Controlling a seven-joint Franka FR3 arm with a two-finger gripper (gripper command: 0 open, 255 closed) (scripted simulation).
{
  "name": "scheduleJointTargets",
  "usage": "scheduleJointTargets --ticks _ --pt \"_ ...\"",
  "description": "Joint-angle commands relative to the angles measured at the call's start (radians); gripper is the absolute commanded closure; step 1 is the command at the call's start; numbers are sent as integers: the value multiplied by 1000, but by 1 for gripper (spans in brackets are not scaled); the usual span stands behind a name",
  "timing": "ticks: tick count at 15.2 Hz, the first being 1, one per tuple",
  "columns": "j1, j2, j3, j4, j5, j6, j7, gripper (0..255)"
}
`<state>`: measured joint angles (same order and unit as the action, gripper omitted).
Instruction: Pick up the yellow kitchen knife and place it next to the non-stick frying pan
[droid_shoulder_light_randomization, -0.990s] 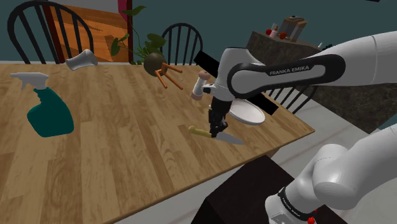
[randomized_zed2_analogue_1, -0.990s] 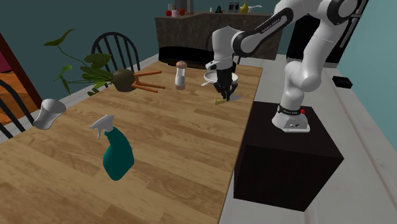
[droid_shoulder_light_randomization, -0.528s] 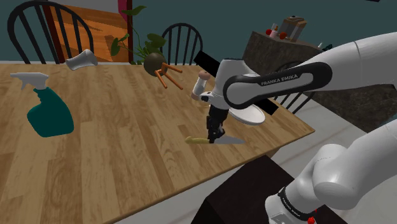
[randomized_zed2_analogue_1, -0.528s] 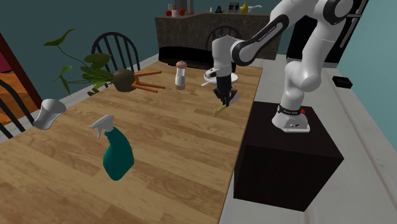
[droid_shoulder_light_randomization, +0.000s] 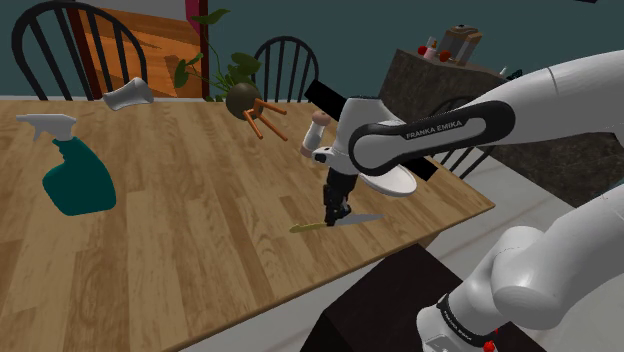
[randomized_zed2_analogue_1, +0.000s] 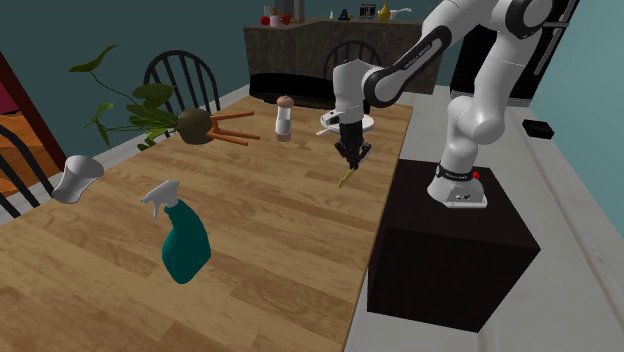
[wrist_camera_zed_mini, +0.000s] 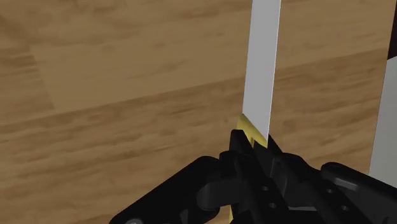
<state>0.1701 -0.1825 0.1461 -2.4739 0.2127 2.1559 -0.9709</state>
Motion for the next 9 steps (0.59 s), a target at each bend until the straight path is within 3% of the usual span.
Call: scheduleJointTargets --ticks 1,2,7,9 --pt "1 3 1 -4 1 -1 0 255" --pt "1 2 1 -6 1 -1 0 0" --pt "1 3 1 -4 1 -1 0 0" --pt "-5 -27 -6 38 -8 -74 3 0"
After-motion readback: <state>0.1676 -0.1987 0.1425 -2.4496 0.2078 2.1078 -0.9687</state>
